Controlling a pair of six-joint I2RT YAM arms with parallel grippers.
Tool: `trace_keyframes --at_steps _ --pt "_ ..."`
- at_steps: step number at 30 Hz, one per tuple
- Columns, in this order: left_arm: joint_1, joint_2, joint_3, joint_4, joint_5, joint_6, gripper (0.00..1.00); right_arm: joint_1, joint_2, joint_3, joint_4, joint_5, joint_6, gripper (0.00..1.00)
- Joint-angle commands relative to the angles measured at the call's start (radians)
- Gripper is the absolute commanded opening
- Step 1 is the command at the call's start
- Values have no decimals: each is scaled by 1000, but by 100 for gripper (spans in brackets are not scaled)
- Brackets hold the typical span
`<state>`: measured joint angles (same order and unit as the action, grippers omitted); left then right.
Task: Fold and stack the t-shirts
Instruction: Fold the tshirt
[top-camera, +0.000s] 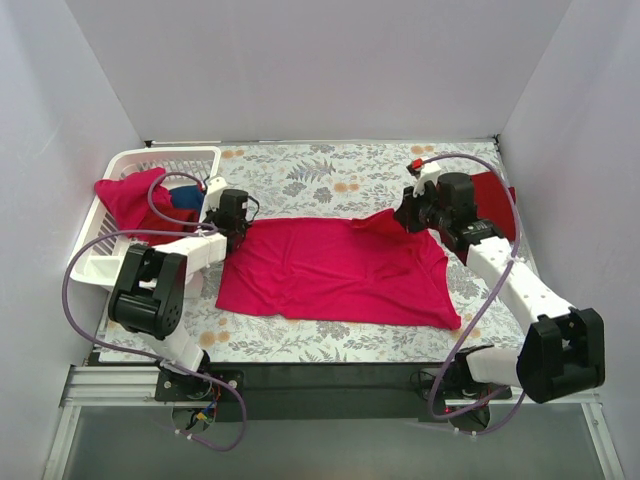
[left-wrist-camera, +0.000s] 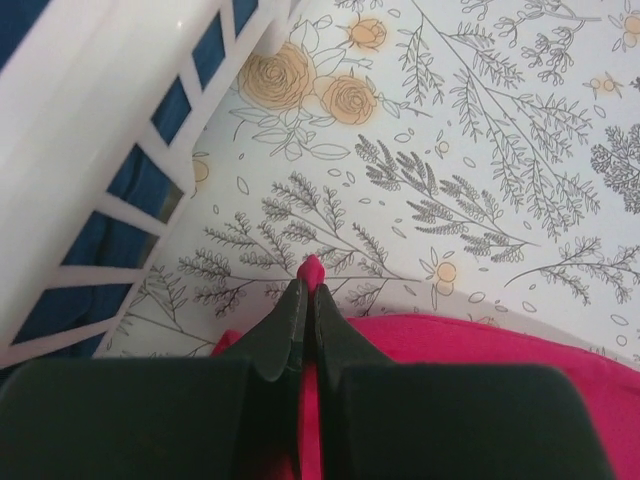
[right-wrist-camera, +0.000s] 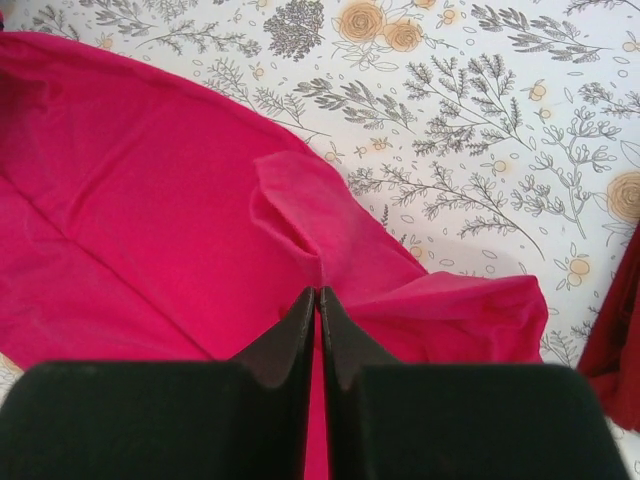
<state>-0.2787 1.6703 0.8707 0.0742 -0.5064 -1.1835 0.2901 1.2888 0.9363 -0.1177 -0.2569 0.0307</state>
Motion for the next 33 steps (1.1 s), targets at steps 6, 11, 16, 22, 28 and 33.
trace_keyframes --at_steps 6,11,16,22,28,33 --pt "-8 -135 -67 12 6 1 0 30 -161 -88 -111 87 17 1" --pt "-10 -173 -99 1 2 -1 0 38 -262 -122 -177 117 32 1" --pt "-16 -205 -128 -5 -4 -8 0 46 -354 -129 -244 130 57 1" --pt "-17 -244 -168 -21 -34 -16 0 50 -396 -139 -310 140 64 1" --pt "-24 -225 -168 -19 -7 -25 0 72 -295 -195 -218 113 74 7" --pt "-25 -227 -167 -19 -18 -13 0 147 -223 -209 -114 128 84 32"
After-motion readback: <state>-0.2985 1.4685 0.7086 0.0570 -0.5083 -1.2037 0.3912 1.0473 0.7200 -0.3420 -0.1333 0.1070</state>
